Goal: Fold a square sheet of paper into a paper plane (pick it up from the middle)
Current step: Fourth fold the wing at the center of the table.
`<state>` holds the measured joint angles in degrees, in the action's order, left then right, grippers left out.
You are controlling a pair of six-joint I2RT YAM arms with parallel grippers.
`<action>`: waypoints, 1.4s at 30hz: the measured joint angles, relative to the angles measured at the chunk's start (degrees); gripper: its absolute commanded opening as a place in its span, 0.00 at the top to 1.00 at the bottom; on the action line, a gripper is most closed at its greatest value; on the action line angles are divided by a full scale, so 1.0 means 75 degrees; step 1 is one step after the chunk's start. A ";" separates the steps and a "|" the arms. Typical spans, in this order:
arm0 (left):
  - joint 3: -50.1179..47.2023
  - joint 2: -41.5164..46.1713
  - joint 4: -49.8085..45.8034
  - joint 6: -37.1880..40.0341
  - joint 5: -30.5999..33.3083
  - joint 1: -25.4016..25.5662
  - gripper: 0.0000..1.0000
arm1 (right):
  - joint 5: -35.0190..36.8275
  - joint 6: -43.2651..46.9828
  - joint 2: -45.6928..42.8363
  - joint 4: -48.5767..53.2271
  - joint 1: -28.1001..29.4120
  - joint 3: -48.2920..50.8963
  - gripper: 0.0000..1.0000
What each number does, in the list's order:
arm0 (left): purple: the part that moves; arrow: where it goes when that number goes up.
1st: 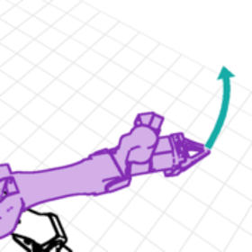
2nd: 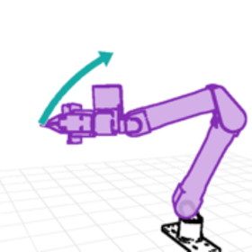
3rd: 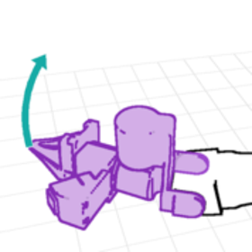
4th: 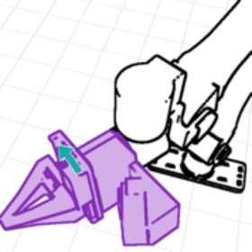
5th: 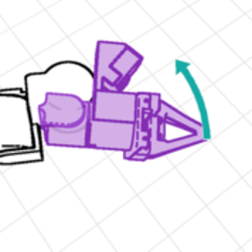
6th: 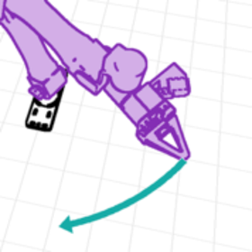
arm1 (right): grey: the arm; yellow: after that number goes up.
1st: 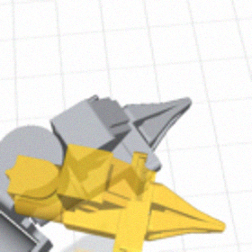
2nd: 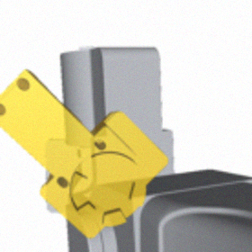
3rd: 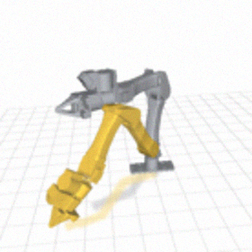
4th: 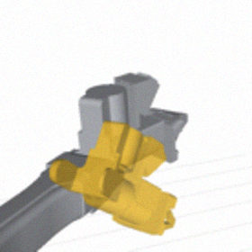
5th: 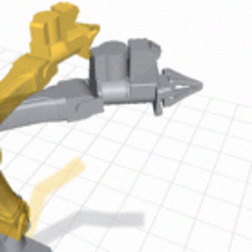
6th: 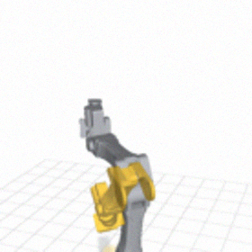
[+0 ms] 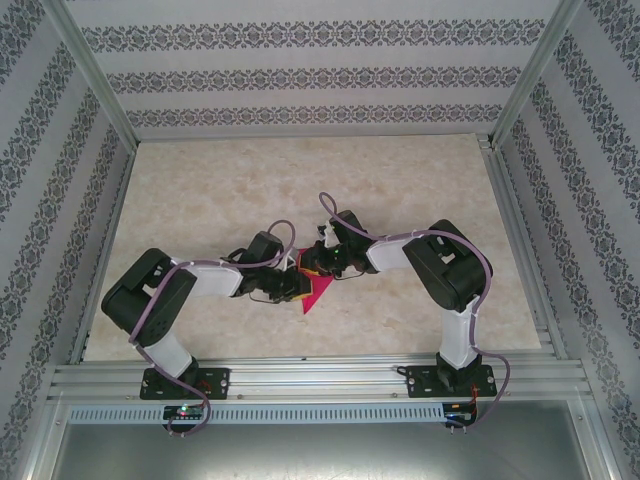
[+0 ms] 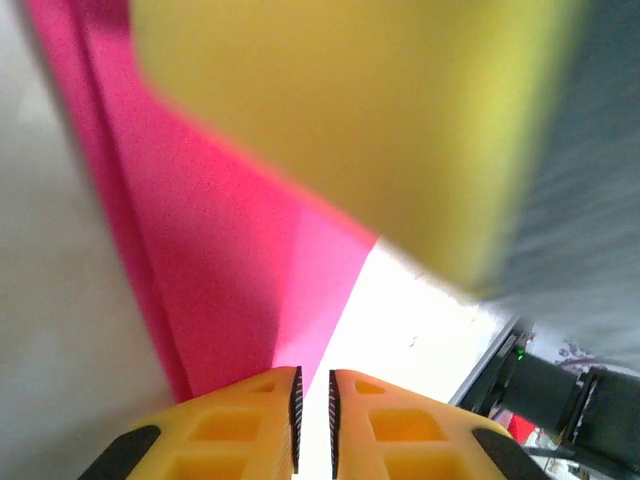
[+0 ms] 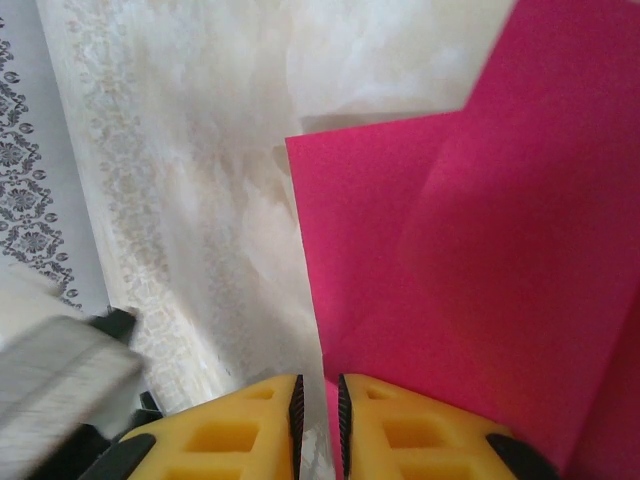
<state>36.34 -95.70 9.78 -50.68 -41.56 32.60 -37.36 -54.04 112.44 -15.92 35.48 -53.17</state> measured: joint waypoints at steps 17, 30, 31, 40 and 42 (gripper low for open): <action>-0.0490 0.0122 0.0425 0.0274 -0.0350 0.0245 0.81 | -0.0003 0.0006 0.0023 0.0160 0.0000 -0.0085 0.80; -0.1209 0.1107 -0.0463 0.0525 -0.0656 0.0463 0.84 | 0.0073 -0.0154 -0.0020 -0.0181 0.0009 0.0111 0.81; -0.1250 0.1300 -0.0664 0.0530 -0.0621 0.0466 0.84 | 0.0119 -0.0210 -0.0035 -0.0262 0.0026 0.0163 0.81; -0.1303 0.4476 -0.2139 0.0332 0.0793 0.0052 0.82 | 0.1719 -0.1402 -0.0498 -0.1367 0.0530 0.0991 0.81; -0.1335 0.4814 -0.2113 0.0192 0.0912 -0.0198 0.81 | 0.2154 -0.1711 -0.0641 -0.1457 0.0743 0.1157 0.81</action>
<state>26.33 -59.59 -6.07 -49.23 -34.72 31.11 -21.21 -66.87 107.63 -26.85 41.06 -44.49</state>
